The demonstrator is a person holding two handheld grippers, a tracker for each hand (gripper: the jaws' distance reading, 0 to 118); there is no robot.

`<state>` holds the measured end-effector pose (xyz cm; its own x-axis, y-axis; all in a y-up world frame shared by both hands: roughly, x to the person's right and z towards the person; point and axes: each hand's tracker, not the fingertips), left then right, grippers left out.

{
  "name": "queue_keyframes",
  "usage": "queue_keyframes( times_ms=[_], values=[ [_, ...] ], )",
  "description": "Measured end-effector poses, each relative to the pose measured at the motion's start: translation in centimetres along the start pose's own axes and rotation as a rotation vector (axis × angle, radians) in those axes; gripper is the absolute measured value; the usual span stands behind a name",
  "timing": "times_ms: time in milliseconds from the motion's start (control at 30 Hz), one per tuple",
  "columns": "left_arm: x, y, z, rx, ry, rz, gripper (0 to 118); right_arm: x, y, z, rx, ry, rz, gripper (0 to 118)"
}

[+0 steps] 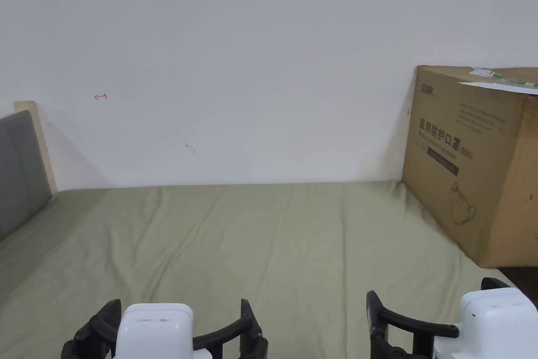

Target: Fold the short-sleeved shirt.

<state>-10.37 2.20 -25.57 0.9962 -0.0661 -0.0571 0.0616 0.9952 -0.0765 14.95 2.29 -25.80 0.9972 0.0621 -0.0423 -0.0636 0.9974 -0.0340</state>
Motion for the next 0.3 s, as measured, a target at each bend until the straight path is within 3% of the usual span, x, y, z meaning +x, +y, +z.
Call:
queue_keyframes(
  times_ms=[133,300],
  values=[
    [-0.84,-0.24,-0.08,0.000,-0.027,0.086,118,0.01,-0.34,0.05,-0.006,0.002,0.001,118],
    [-0.72,-0.23,-0.31,-0.006,0.020,0.046,118,0.13,-0.54,0.04,-0.007,0.004,-0.006,118]
  ],
)
